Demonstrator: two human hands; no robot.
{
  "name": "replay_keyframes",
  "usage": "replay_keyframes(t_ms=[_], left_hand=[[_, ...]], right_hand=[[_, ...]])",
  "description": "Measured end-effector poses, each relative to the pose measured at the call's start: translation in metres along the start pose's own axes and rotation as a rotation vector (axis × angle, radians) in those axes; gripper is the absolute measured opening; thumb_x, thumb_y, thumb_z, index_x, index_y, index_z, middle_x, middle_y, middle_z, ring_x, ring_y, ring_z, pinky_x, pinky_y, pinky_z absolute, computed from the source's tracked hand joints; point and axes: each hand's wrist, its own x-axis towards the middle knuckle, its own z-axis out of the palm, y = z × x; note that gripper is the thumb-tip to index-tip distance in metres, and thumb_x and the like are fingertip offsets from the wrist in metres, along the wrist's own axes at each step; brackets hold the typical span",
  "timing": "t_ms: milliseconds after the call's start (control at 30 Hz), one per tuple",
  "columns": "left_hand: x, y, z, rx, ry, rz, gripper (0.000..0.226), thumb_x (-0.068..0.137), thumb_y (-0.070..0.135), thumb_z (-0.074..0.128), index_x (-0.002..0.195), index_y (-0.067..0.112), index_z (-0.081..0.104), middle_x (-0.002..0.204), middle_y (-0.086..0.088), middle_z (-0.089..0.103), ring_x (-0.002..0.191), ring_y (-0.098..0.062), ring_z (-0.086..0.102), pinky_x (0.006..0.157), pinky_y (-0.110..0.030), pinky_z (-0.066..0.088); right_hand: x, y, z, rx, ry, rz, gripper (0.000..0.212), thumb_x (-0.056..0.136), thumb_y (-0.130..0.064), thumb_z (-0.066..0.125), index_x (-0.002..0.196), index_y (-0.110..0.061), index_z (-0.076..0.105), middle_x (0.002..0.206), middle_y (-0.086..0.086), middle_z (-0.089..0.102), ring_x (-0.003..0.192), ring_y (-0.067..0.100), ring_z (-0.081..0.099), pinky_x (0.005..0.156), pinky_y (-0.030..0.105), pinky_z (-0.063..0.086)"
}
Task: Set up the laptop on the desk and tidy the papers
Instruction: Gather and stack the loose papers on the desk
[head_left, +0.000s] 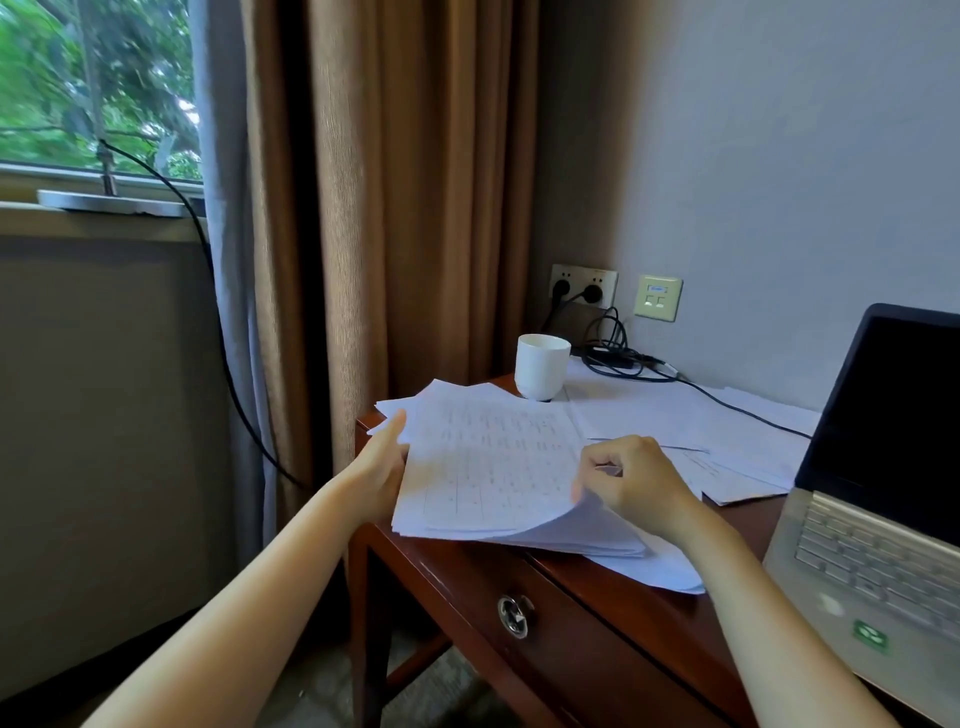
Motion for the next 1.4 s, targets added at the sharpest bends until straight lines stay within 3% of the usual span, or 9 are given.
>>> replay_keyframes(t_ms=[133,233,500,633,733,967,1100,1300,1400], left_hand=[[-0.001,0.001,0.001,0.359,0.056,0.041,0.035,0.092,0.022,0.057,0.126,0.015,0.050,0.113,-0.012,0.062,0.102,-0.028,0.061,0.080,-0.039,0.053],[-0.003,0.001,0.011,0.597,0.201,0.140,0.026,0.091,0.005,0.054,0.116,0.010,0.049,0.106,-0.008,0.058,0.096,-0.023,0.058,0.083,-0.033,0.049],[-0.018,0.004,0.020,0.337,0.253,0.537,0.030,0.089,-0.005,0.042,0.105,0.019,0.052,0.089,-0.003,0.055,0.084,-0.021,0.052,0.072,-0.029,0.046],[-0.025,0.012,0.034,0.248,0.218,0.645,0.025,0.094,0.002,0.046,0.110,0.021,0.050,0.089,0.002,0.058,0.079,-0.015,0.055,0.075,-0.032,0.050],[-0.027,0.020,0.049,0.259,0.199,0.727,0.021,0.094,0.002,0.050,0.108,0.018,0.052,0.086,0.003,0.058,0.076,-0.013,0.056,0.069,-0.027,0.050],[-0.030,0.039,0.081,0.193,0.077,0.846,0.021,0.091,0.008,0.056,0.111,0.013,0.053,0.101,0.002,0.061,0.088,-0.011,0.059,0.074,-0.021,0.051],[-0.024,0.036,0.081,0.190,0.054,0.814,0.032,0.089,0.019,0.060,0.120,0.016,0.050,0.112,0.002,0.060,0.096,-0.009,0.060,0.076,-0.019,0.051],[-0.026,0.032,0.083,0.308,-0.024,0.828,0.025,0.089,0.019,0.059,0.113,0.016,0.054,0.100,0.006,0.065,0.088,-0.003,0.061,0.061,-0.007,0.050],[-0.027,0.035,0.087,0.369,-0.039,0.825,0.013,0.091,0.022,0.057,0.104,0.022,0.055,0.091,0.014,0.062,0.082,0.003,0.059,0.056,-0.001,0.046]], right_hand=[[-0.001,-0.002,0.001,0.175,-0.089,0.012,0.031,0.062,-0.030,0.042,0.048,-0.017,0.066,0.070,0.019,0.067,0.071,0.042,0.053,0.063,0.034,0.039],[-0.001,-0.006,-0.003,0.362,-0.118,0.095,0.033,0.058,-0.044,0.045,0.052,-0.022,0.068,0.076,0.011,0.072,0.073,0.024,0.063,0.072,0.033,0.047],[0.011,0.021,0.000,0.495,-0.001,0.509,0.057,0.089,-0.032,0.060,0.137,-0.008,0.041,0.128,0.005,0.051,0.116,0.022,0.052,0.098,0.034,0.041],[0.010,0.015,-0.002,0.666,0.057,0.458,0.030,0.093,-0.013,0.055,0.121,-0.002,0.057,0.116,0.011,0.064,0.107,0.028,0.061,0.094,0.031,0.049],[0.013,0.013,-0.004,0.610,0.313,0.382,0.022,0.094,-0.004,0.050,0.115,-0.004,0.059,0.098,0.008,0.061,0.077,0.020,0.056,0.052,0.008,0.046],[0.013,0.008,-0.017,0.723,0.607,0.232,0.011,0.098,-0.008,0.044,0.097,-0.014,0.053,0.087,-0.003,0.057,0.085,0.014,0.052,0.076,0.024,0.041],[0.012,0.009,-0.024,0.831,0.575,0.250,0.034,0.098,-0.028,0.045,0.125,-0.007,0.045,0.127,0.001,0.051,0.120,0.014,0.044,0.101,0.028,0.035],[0.009,0.005,-0.026,0.913,0.514,0.169,0.033,0.099,-0.034,0.037,0.130,-0.024,0.043,0.124,-0.011,0.047,0.112,0.002,0.042,0.097,0.020,0.029],[0.011,0.007,-0.026,0.911,0.552,0.133,0.016,0.100,-0.036,0.039,0.103,-0.028,0.052,0.103,-0.012,0.056,0.090,-0.006,0.052,0.074,0.003,0.038]])
